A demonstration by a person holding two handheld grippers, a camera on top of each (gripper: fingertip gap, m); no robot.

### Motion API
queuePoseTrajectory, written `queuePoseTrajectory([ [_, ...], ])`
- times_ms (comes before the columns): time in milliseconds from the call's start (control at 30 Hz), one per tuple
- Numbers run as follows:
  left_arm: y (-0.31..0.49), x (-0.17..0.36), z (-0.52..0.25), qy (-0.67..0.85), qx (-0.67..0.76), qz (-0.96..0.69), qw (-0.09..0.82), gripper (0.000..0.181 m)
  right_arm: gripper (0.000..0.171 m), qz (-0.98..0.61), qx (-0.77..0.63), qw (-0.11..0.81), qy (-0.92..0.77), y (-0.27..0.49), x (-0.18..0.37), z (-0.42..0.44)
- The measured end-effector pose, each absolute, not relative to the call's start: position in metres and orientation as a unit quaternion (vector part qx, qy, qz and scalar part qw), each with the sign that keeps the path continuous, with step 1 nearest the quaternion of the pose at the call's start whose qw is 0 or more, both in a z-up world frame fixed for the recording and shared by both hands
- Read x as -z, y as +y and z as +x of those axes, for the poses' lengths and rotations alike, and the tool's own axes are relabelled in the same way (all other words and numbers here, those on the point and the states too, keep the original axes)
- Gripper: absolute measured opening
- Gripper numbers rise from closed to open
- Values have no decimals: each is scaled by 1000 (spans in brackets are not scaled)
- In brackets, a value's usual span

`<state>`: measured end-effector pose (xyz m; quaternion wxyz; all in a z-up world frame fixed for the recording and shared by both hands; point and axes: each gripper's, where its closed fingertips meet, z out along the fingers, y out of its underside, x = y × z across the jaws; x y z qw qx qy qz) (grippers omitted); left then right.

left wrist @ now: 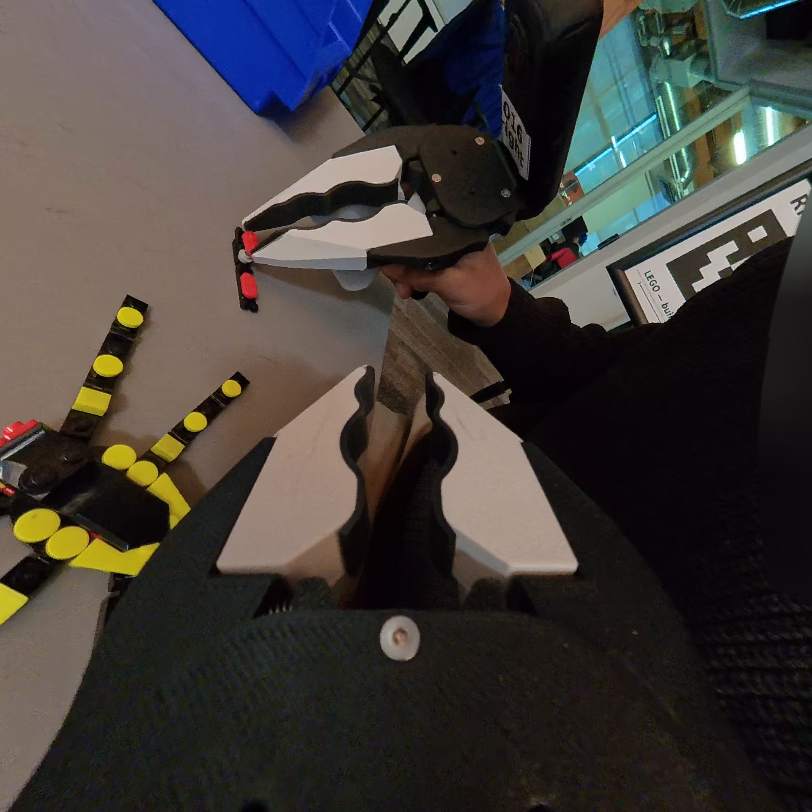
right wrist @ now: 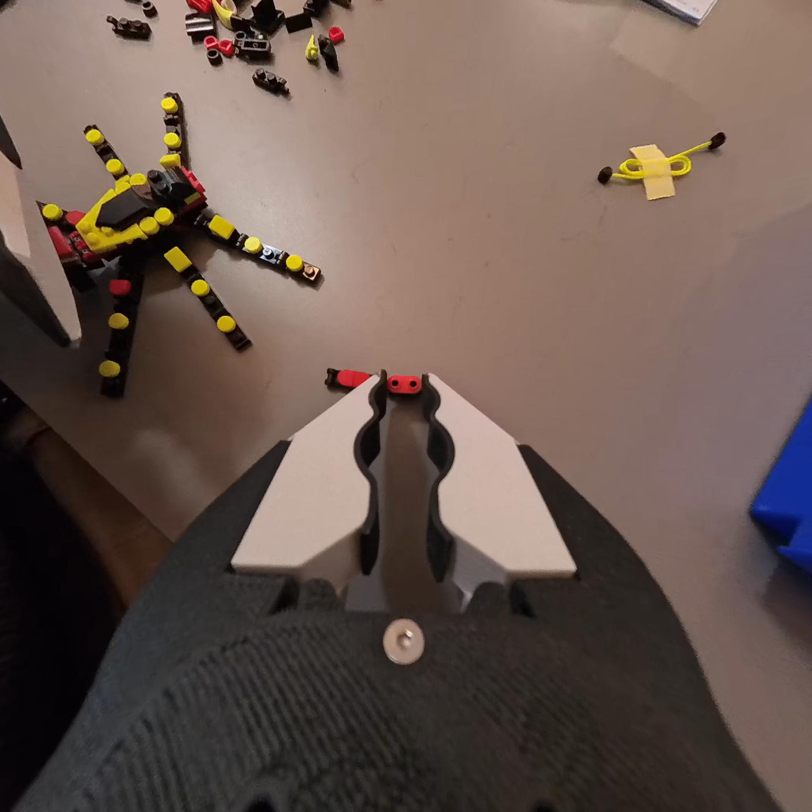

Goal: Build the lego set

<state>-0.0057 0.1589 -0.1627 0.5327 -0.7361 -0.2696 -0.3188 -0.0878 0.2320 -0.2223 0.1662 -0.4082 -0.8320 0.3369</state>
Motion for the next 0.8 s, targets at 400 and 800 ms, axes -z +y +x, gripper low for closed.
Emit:
queuePoseTrajectory([
  [400,161,163,-5,-269,322,-736,531,21,13,-417,-331,156,-832,231,225,-89],
  [800,162,163,-5,-269,325,-735,531,21,13,-419,-297,165,-842,232,226,-88],
])
